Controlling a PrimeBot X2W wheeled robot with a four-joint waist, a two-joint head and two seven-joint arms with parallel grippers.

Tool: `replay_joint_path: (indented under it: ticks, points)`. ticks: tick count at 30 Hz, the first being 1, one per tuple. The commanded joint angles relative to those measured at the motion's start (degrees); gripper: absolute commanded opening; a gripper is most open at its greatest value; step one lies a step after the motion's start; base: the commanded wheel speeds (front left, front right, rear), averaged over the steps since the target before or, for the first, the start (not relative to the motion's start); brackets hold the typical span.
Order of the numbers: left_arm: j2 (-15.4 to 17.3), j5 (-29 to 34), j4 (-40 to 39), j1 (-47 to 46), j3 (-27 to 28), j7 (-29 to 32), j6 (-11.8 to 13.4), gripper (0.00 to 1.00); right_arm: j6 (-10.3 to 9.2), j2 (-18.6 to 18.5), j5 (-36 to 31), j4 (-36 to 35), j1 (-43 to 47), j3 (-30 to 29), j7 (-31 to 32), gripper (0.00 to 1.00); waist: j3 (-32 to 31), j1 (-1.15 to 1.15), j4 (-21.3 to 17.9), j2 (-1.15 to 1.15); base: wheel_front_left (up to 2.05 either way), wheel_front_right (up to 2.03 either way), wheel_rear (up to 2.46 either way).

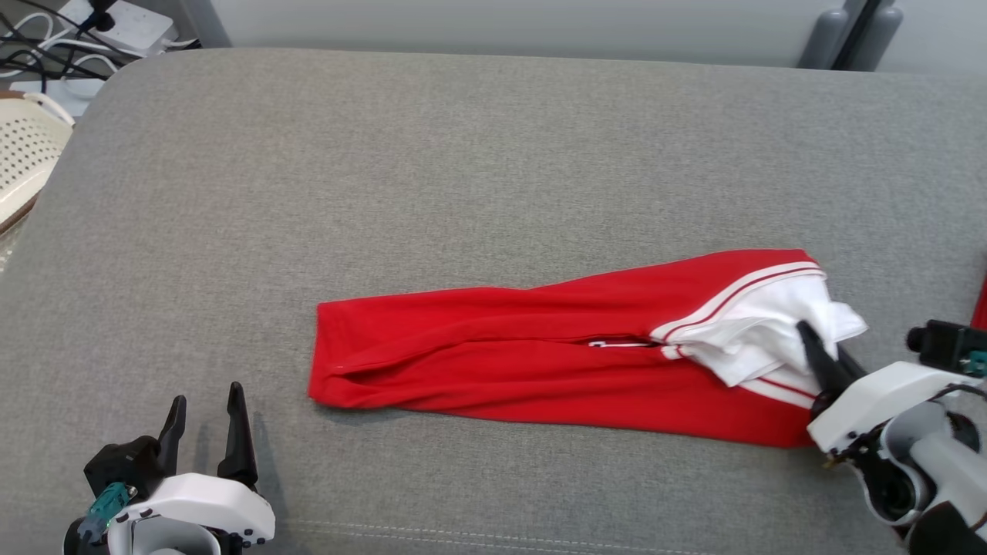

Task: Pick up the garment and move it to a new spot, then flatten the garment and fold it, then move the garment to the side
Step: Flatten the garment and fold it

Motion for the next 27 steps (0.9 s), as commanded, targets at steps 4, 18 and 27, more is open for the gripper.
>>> replay_joint_path:
  ticks: [4,18,27]
  points:
    - [1.1,-1.4,-0.3,-1.1,1.1,-0.3,-0.2,1.0,-0.01,-3.2,-2.1,-0.3,-0.5,-2.7,-0.4,0.0,-0.2,0.0,-1.4,0.0,0.0,0.0,0.0]
    - [1.1,-3.6,3.3,-1.2,-3.1,-0.3,-1.1,1.0,-0.01,-3.5,-10.1,-16.6,-5.1,3.2,1.0,0.0,-0.8,0.0,-2.8,0.0,0.0,0.0,0.0]
    - [1.1,-5.6,5.5,-2.1,-9.4,-0.3,-1.6,1.0,-0.01,2.6,-11.9,-23.3,-12.7,17.2,8.3,0.0,-0.6,0.0,1.8,0.0,0.0,0.0,0.0]
